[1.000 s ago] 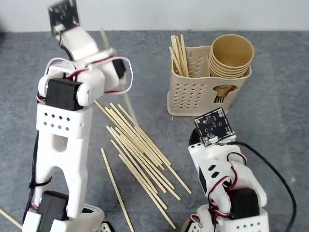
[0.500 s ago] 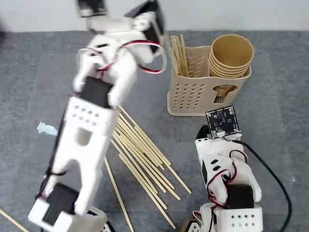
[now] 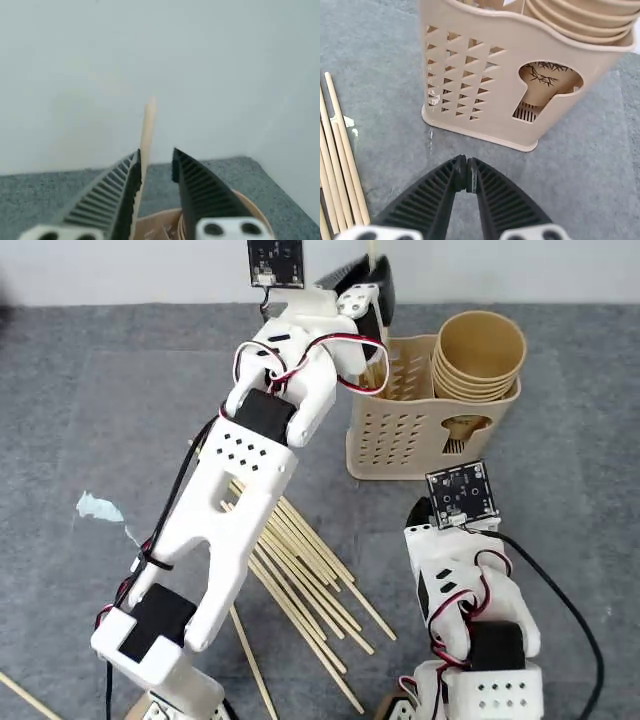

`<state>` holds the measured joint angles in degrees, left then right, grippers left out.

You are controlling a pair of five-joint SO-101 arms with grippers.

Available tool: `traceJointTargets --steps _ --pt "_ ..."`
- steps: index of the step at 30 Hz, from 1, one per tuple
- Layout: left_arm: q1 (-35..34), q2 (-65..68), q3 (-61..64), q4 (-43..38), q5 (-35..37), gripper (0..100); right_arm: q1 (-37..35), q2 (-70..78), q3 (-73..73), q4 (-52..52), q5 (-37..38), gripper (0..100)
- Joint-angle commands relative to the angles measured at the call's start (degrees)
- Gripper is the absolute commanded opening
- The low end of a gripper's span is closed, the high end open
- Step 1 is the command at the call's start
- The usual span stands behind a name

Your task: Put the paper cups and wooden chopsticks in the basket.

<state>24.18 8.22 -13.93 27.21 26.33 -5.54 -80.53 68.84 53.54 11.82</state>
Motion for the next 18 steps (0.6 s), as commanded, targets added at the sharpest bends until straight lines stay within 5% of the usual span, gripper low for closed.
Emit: traceJointTargets --steps 1,7,18 --pt "-0.09 -5.45 -0.92 4.22 2.64 15 0.57 -0.31 -0.44 -1.45 -0.53 1.0" --pt "-3.25 -15.03 -0.92 16.79 4.75 15 0.57 -0.22 -0.44 -1.27 -0.53 1.0" --pt "-19.43 -22.77 -0.57 39.65 6.51 15 -4.88 -0.13 0.7 -1.1 0.0 1.1"
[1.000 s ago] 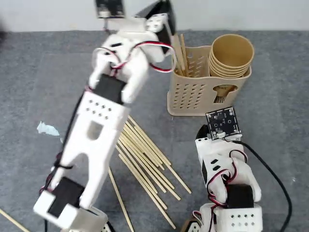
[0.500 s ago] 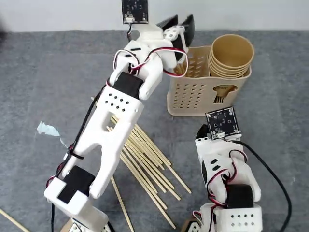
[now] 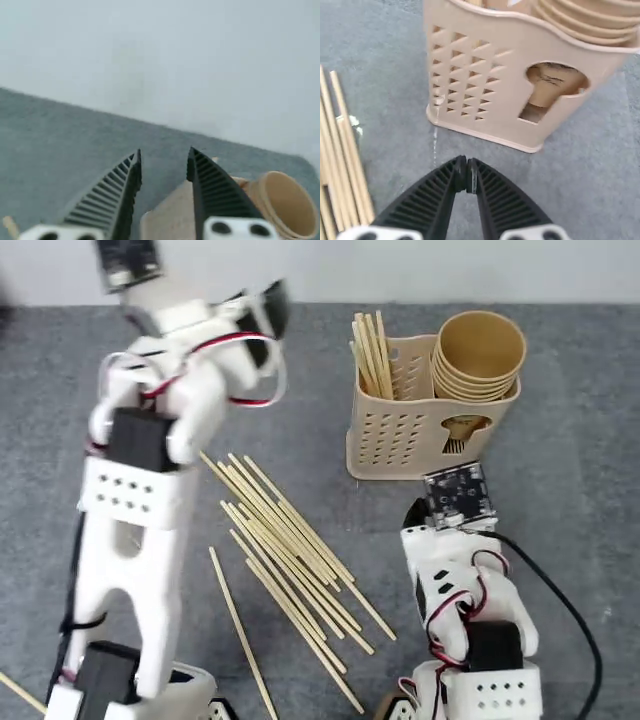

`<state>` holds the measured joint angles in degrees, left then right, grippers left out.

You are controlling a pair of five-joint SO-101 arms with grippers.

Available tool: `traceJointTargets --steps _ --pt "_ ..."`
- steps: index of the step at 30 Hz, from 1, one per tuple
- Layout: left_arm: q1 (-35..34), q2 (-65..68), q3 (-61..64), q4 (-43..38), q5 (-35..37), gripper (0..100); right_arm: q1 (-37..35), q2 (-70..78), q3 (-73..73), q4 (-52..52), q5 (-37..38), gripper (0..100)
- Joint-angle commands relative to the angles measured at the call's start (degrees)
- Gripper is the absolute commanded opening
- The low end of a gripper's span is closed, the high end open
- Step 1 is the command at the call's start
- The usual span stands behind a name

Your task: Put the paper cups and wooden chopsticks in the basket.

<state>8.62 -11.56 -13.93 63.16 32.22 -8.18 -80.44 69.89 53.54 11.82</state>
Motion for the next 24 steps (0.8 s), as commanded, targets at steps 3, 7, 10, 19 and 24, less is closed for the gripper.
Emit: traceJointTargets --steps 3,7,10,19,24 --pt "-7.82 -2.99 -0.57 8.44 0.44 15 -4.26 -0.22 -1.23 -0.31 0.0 1.1" --pt "-12.13 -2.99 -0.57 16.26 0.53 15 -7.78 -0.04 -6.07 5.14 0.0 1.2" --pt "-13.1 -2.99 -0.57 24.35 0.62 15 -12.7 -0.04 -9.76 9.71 0.0 1.2" --pt "-16.0 -2.99 -0.48 35.96 0.62 15 -20.62 15.43 -16.62 10.59 0.97 3.8" --pt "-18.02 -2.99 3.3 36.31 1.14 15 -21.41 34.59 -26.81 10.33 1.93 3.6"
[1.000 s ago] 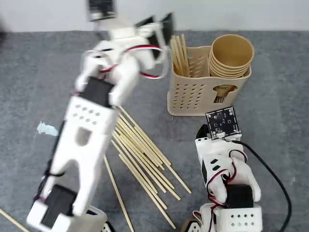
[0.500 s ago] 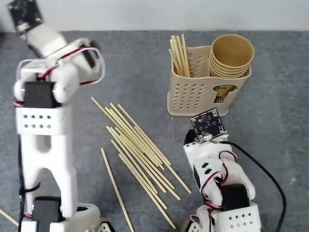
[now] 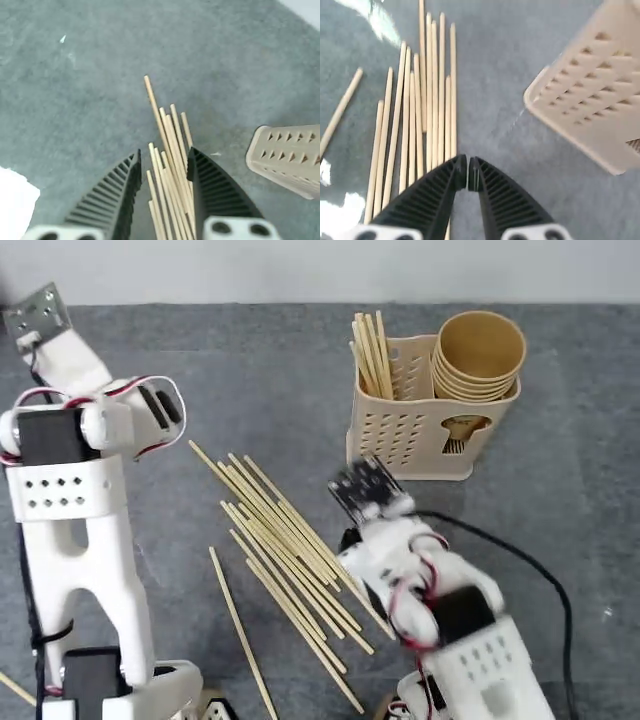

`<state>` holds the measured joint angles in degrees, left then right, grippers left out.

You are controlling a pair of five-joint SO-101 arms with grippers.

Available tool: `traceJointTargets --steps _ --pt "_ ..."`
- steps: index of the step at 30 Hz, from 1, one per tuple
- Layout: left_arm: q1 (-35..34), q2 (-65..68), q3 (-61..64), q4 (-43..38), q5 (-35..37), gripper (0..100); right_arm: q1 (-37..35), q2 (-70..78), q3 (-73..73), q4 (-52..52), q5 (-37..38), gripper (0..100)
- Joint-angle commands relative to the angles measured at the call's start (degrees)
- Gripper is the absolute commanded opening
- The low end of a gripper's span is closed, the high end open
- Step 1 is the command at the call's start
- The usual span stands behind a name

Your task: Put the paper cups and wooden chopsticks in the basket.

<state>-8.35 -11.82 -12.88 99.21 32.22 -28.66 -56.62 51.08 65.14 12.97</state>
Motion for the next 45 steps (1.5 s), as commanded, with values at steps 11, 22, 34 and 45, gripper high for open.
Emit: traceJointTargets --steps 11,22,34,45 --pt "-2.99 -6.77 23.78 -13.19 -3.69 10 -2.42 44.97 -24.44 -5.49 0.97 10.1" --pt "-2.9 -50.46 59.47 -30.77 -5.8 8 -2.68 59.03 -31.21 -7.78 3.16 13.6" --pt "-10.11 -76.75 84.7 -34.29 -12.84 8 -5.49 67.12 -33.85 -11.3 3.34 13.6" --pt "-14.07 -92.92 101.67 -34.9 -16.44 8 -5.49 71.25 -33.93 -14.02 2.9 13.1"
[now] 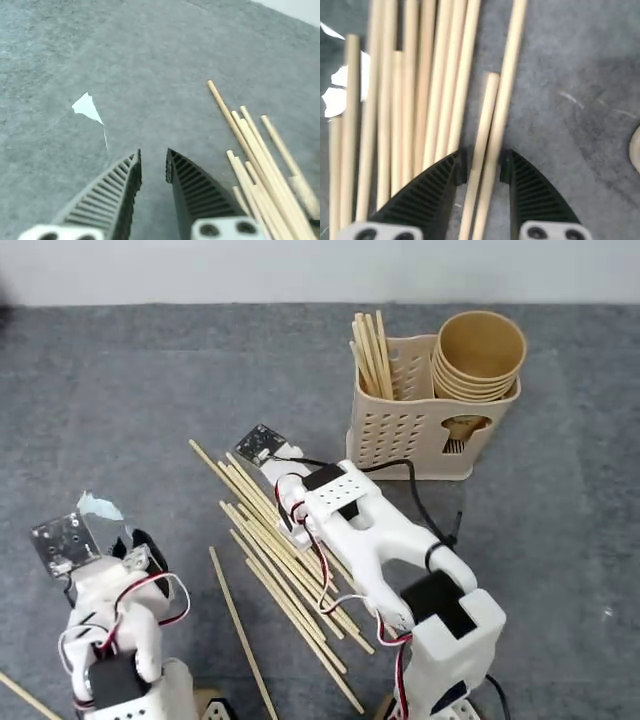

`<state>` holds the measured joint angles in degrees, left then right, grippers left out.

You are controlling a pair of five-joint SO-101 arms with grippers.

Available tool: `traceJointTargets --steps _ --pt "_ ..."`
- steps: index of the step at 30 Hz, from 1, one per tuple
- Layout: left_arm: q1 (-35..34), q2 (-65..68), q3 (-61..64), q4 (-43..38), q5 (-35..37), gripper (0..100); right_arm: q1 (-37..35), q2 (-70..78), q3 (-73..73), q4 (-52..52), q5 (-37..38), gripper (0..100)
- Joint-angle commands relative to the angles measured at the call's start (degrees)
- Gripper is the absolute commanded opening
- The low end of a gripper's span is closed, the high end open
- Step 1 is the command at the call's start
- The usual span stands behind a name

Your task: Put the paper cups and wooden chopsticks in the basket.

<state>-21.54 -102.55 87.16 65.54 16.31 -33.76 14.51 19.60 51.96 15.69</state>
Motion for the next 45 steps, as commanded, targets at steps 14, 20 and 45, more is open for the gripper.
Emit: traceJointTargets --steps 14,20,45 --pt "-0.7 -1.41 9.36 -1.32 -0.62 8 -0.22 -0.04 -3.34 0.04 0.62 0.9" --pt "-0.97 -1.14 9.36 -1.23 -0.53 8 0.31 -6.29 -3.96 4.97 0.62 0.9" --pt "-0.88 -1.14 9.36 -1.14 -0.35 8 -3.65 -2.33 -4.22 3.3 1.76 16.2"
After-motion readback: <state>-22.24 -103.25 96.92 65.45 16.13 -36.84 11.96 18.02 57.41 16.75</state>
